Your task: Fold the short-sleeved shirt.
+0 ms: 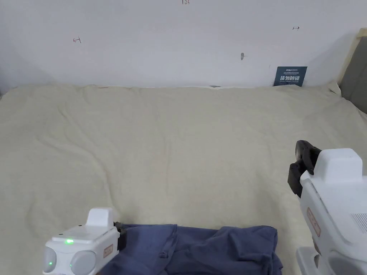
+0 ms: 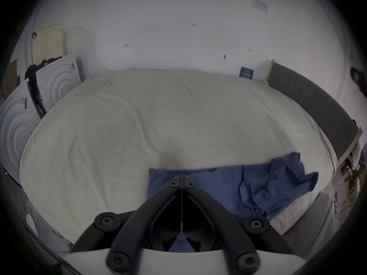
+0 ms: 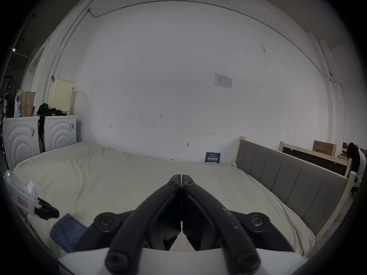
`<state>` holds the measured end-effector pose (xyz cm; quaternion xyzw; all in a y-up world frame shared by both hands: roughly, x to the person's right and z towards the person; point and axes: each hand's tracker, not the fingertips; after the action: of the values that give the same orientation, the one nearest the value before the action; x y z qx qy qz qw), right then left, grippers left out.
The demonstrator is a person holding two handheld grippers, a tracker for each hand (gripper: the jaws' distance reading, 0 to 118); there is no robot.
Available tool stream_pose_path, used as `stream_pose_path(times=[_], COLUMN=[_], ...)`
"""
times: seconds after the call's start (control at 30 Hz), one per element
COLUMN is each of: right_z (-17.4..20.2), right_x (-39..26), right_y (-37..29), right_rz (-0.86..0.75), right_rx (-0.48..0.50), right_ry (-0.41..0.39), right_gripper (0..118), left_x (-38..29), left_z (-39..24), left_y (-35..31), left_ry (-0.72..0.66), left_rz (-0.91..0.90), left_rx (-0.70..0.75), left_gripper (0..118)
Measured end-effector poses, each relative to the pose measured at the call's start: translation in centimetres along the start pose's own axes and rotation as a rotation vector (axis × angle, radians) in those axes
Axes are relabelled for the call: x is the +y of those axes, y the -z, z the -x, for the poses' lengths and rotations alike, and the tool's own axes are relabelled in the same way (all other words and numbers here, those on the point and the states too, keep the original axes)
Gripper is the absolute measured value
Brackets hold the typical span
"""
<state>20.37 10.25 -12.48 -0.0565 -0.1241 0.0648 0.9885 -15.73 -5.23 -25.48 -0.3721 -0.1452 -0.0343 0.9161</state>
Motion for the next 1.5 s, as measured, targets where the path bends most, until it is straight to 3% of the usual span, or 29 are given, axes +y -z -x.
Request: stream_pose_path(times=[0.4, 0.5, 0.57, 0.8, 1.07, 1.13, 1.2, 1.3, 1.33, 1.5], right_z=[-1.3, -1.7, -1.7, -1.5, -1.3, -1.3, -1.2, -1.0, -0.9, -0.1], right_x=[-0.8, -1.4, -1.7, -1.5, -0.3, -0.3, -0.2, -0.1, -0.1, -0.3], right_y=[0.0, 0.2, 0.2, 0.1, -0.2, -0.1, 0.0, 0.2, 0.3, 0.9], right_rz=[0.02, 0.037, 0.048, 0.047, 0.018, 0.016, 0.018, 0.019, 0.02, 0.031], right_rx=[-0.028, -0.03, -0.034, -0.028, -0.021, -0.019, -0.017, -0.014, -0.012, -0.003], right_ry=[0.011, 0.025, 0.027, 0.037, 0.015, 0.017, 0.016, 0.015, 0.015, 0.01], right_gripper=[1, 1, 1, 1, 2, 1, 1, 1, 1, 1], left_x=[-4.0, -5.1, -5.6, -4.5, -0.4, 0.4, 1.0, 0.9, 0.7, -0.8], left_z=[-9.5, -11.4, -12.0, -10.8, -4.7, -1.9, 1.4, 5.1, 6.2, 10.1], left_y=[4.7, 6.6, 6.4, 5.4, -0.6, -1.3, -1.3, -0.8, -0.4, 1.9], left_ry=[0.077, 0.09, 0.103, 0.072, -0.147, -0.211, -0.29, -0.362, -0.385, -0.458], left_rz=[0.14, 0.194, 0.135, 0.147, -0.009, 0.003, 0.04, 0.083, 0.115, 0.213], left_rx=[-0.151, -0.154, -0.112, -0.145, -0.293, -0.319, -0.348, -0.354, -0.343, -0.331], left_gripper=[0, 0, 0, 0, 4, 31, 68, 113, 118, 118])
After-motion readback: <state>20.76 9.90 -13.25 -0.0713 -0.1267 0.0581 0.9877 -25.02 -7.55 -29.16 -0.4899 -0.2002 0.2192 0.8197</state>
